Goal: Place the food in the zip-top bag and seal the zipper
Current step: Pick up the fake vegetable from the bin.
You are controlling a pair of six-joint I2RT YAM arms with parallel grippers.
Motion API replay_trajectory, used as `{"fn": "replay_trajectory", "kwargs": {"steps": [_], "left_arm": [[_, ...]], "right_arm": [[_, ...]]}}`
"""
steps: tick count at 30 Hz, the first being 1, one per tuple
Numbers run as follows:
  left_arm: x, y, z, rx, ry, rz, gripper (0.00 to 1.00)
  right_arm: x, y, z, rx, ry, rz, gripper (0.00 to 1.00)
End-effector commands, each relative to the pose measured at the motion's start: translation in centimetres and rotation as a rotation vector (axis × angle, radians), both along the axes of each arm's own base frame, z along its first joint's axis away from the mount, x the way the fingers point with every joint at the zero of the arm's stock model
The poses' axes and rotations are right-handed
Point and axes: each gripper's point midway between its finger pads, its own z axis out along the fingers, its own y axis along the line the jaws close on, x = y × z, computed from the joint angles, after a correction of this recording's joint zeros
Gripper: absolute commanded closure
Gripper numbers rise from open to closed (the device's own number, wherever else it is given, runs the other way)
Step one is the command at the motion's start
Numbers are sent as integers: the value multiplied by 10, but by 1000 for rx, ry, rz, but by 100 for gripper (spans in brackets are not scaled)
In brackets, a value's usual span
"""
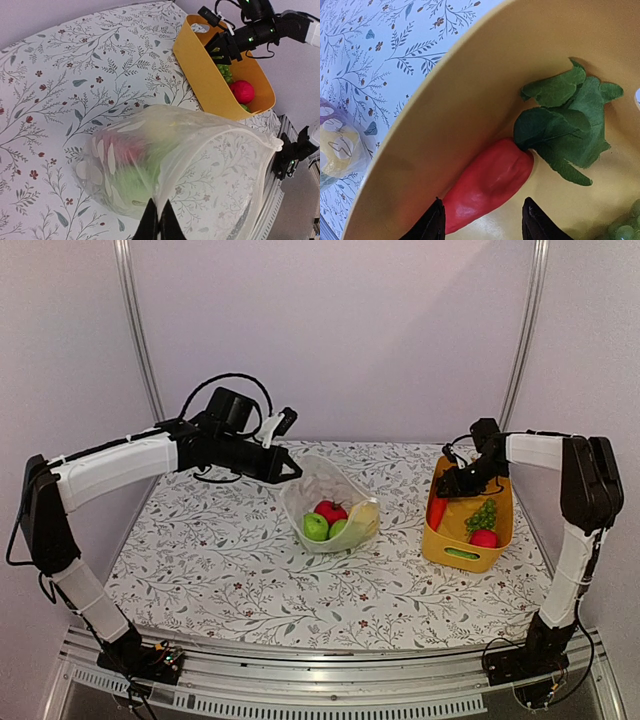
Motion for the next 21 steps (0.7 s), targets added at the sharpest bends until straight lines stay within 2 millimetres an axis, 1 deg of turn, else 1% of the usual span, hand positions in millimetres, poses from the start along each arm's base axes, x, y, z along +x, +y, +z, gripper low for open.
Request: {"fn": "replay_trajectory", "kwargs": {"steps": [1,2,5,8,11,15,17,18,20,21], "left_arm": [[8,12,18,-34,-45,30,100],[10,13,19,-36,-43,34,100],[11,15,18,-40,-38,39,100],[13,18,20,-43,-39,46,100],[14,19,20,-46,-35,49,100],[14,20,21,-47,-39,49,100],[14,20,22,-47,-40,48,100],[14,20,23,-50,-42,48,100],[13,20,25,-55,-41,45,100],[12,19,27,-59,-42,43,100]], "right_arm": [[8,3,-9,50,30,-73,49],[7,3,-17,45,47,-79,48],[9,0,-31,30,73,-104,49],[14,-3,-38,12,75,-116,49],[19,-9,-43,0,74,-171,53],[23,-10,-50,-5,83,-193,57],[20,-12,-54,-4,96,-198,63],[19,-12,-55,-3,99,-200,65],[17,-15,-47,-2,84,-202,69],[18,-17,-38,2,64,-206,71]]}}
